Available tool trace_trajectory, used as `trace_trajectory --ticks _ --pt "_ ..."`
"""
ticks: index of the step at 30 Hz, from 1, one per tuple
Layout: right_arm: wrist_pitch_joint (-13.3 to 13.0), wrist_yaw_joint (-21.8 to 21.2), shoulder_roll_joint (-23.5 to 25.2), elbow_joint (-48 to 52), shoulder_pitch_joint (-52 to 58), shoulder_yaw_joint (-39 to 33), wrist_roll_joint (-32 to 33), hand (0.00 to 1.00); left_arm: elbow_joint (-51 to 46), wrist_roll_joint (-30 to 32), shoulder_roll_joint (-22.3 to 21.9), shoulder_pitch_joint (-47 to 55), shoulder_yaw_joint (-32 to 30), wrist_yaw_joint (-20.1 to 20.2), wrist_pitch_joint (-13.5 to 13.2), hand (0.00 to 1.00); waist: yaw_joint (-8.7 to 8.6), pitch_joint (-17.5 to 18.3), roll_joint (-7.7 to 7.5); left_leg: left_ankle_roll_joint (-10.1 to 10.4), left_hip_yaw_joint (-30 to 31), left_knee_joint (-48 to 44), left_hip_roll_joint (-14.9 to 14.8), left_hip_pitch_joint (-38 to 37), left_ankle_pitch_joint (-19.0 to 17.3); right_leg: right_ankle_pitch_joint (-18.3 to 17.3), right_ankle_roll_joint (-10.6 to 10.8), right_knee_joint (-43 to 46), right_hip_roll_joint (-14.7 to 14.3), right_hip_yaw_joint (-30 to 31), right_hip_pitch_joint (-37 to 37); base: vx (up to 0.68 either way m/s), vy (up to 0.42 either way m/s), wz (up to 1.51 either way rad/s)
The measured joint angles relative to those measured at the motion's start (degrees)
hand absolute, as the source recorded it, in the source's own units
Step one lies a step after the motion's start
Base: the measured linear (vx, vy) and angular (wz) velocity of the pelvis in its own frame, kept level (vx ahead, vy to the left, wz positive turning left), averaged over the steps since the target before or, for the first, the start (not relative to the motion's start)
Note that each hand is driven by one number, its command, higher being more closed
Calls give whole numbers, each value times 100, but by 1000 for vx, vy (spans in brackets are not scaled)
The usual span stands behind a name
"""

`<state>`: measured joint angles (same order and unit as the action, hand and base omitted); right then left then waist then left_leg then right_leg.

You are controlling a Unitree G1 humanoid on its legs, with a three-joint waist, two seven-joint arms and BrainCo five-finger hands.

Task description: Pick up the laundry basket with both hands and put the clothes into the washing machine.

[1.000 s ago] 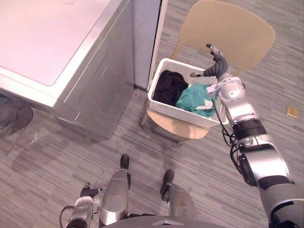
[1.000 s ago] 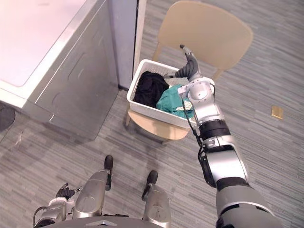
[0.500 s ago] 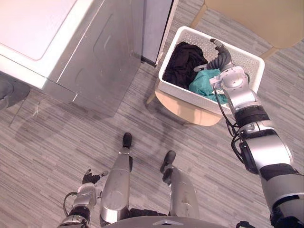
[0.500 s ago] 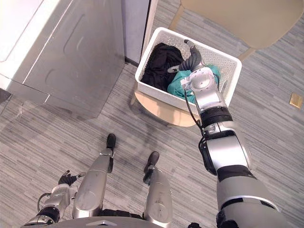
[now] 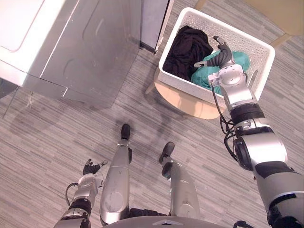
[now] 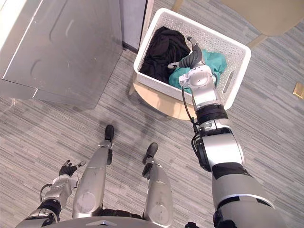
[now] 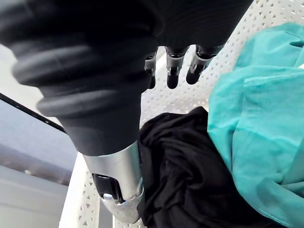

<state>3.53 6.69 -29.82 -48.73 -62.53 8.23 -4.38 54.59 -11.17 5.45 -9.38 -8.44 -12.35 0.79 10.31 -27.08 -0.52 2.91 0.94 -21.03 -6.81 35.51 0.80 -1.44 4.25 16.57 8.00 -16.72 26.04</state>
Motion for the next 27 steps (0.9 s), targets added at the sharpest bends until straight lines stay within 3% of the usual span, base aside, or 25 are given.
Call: trace_trajectory --ticks 11,27 --pt "27 162 -3 -197 -390 -67 68 0 -269 -249 -74 -81 -52 -126 -71 0 12 -1 1 -1 75 -19 -25 451 1 149 11 -259 -67 -124 249 39 -10 0" --pt "39 457 -57 -165 -856 -130 434 0 -1144 -911 -401 -117 -325 -317 -284 0 129 -4 12 -54 129 -535 -176 1731 -91 316 -19 -267 -194 -150 1273 19 1 -9"
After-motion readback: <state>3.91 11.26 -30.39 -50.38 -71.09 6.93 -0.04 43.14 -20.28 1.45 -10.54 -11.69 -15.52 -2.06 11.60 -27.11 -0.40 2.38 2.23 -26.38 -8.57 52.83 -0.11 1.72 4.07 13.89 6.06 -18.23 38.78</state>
